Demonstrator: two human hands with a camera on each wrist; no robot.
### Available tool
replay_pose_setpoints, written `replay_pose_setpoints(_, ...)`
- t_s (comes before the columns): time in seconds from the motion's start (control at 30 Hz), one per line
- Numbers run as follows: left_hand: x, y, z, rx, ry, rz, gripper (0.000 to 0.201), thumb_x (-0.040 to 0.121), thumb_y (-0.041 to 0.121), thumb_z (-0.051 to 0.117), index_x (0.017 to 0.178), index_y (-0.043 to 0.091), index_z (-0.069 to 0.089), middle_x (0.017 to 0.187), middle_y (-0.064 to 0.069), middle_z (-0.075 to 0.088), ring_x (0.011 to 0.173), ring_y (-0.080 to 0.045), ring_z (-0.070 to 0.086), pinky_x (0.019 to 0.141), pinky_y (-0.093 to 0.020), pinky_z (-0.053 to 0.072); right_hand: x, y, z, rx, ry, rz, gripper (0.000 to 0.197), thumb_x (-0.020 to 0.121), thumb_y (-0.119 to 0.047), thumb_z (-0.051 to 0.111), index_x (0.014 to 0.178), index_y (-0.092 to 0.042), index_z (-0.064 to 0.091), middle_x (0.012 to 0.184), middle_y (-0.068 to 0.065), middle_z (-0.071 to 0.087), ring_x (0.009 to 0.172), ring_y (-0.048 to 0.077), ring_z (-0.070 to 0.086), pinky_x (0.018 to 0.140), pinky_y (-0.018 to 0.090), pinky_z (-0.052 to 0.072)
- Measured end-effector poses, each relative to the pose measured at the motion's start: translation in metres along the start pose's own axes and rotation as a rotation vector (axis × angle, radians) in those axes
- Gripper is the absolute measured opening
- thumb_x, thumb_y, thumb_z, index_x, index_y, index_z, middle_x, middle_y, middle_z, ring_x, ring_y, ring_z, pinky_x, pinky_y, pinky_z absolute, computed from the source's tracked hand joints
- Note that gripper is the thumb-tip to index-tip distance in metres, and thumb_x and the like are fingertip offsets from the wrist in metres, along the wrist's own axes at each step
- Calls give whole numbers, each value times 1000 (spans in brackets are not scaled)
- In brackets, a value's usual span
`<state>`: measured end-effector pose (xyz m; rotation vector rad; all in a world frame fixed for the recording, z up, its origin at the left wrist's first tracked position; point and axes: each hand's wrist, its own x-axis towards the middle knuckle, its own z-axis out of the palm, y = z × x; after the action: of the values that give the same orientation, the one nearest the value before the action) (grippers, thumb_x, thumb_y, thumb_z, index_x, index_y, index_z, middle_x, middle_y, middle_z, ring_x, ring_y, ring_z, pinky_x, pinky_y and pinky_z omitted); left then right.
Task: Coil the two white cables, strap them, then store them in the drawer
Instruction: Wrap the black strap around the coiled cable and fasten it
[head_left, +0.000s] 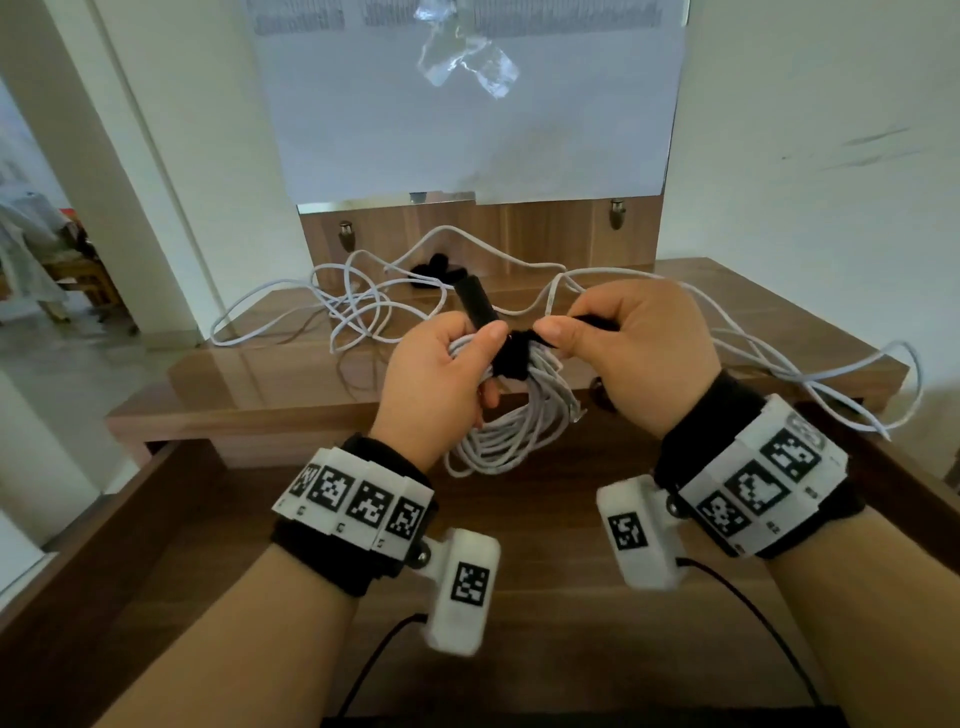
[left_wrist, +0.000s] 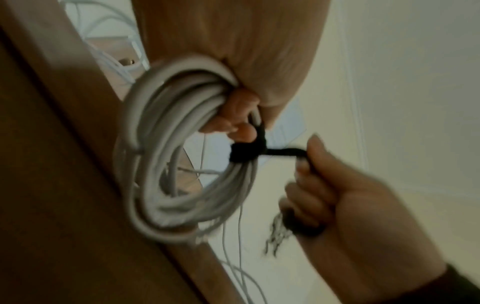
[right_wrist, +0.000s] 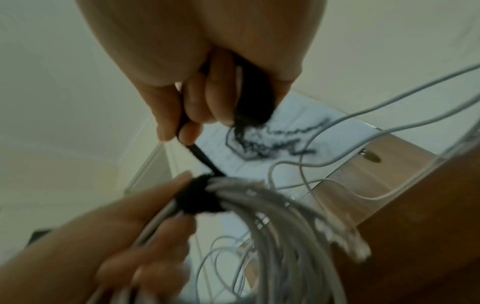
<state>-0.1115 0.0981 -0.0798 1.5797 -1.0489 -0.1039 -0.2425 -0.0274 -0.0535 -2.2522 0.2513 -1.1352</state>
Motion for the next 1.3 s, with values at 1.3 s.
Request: replay_pose_setpoints(1.3,0,11,-8,-560,-279,4,27,102,19,44,114,-4,51,70,-20,67,31,-11,39,43,-20,43,9,28,-3,-40,-164,406,42,90,-47,56,83,-8,71,78,11,71,73,26,66,71,36,55)
